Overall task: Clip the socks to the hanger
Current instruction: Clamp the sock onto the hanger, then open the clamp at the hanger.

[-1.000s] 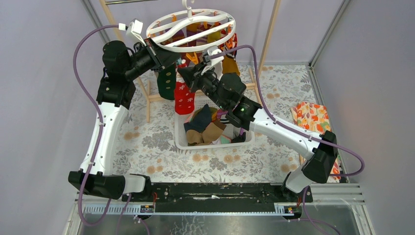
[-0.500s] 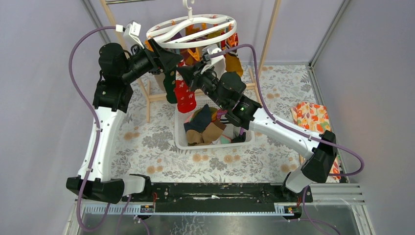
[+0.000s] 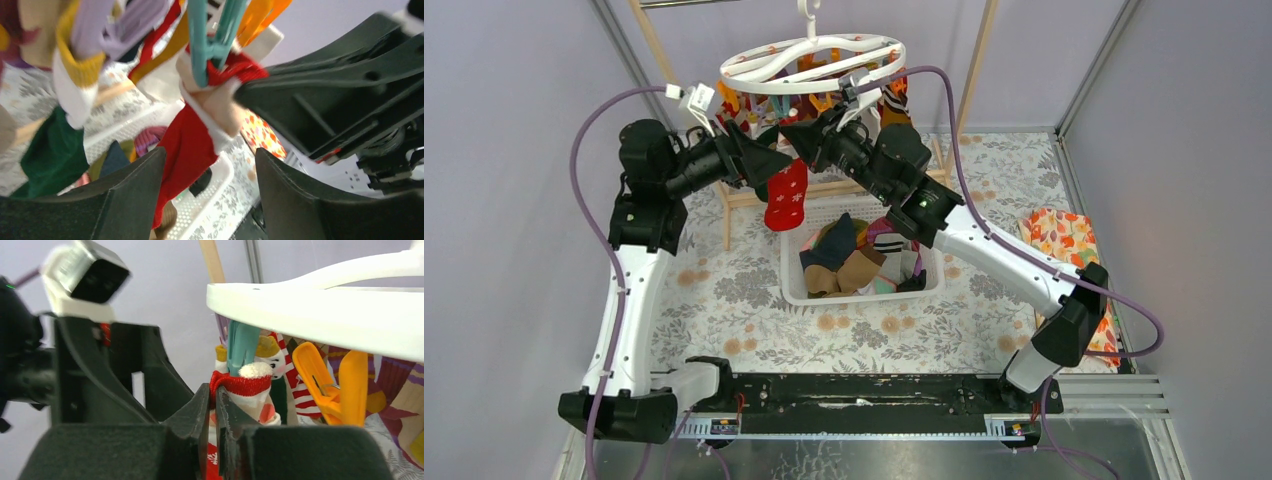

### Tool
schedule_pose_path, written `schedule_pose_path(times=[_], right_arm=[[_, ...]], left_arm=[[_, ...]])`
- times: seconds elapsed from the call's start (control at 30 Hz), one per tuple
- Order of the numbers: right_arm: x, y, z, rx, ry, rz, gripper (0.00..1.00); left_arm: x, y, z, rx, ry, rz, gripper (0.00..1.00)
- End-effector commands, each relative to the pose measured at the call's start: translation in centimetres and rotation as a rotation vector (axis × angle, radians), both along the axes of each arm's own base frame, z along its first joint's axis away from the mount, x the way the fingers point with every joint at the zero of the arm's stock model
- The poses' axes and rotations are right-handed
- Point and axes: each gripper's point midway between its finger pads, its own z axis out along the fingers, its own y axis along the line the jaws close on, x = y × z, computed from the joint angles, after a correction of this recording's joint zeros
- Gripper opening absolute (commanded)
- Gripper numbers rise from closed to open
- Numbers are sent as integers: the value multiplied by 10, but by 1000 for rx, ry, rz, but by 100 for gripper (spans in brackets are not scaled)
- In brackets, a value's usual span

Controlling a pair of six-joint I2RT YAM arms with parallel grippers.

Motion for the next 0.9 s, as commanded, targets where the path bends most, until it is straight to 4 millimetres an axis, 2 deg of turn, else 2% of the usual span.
schedule_pose_path(times=[0.0, 0.1, 0.17, 0.23, 0.27, 0.33, 0.43, 0.67, 0.77, 0.87], right_arm=[[-13, 1, 32, 62, -27, 80, 14], [-14, 6, 29, 62, -8, 113, 17], [-16, 6, 30, 75, 5, 135, 22], [-15, 0, 33, 99, 17, 143, 33], [-14, -6, 34, 109, 23, 139, 43], [-9, -18, 33, 116, 34, 119, 57], [-5, -42, 31, 130, 49, 83, 67], [0, -91, 20, 144, 67, -12, 70], [4, -104, 15, 120, 58, -81, 70], [9, -106, 13, 109, 49, -109, 69]], left_arm=[[-11, -13, -26, 12, 28, -159, 70], [-5, -17, -27, 9, 28, -181, 60], [4, -16, -27, 20, 14, -158, 47], [13, -12, -28, 36, 8, -117, 26], [17, -9, -29, 48, 5, -94, 18], [22, -5, -31, 65, 0, -61, 7], [29, 0, -37, 98, 10, -21, 3], [28, 3, -41, 119, 9, -6, 2], [28, 4, -42, 125, 16, -6, 2], [27, 3, -43, 127, 22, -9, 2]])
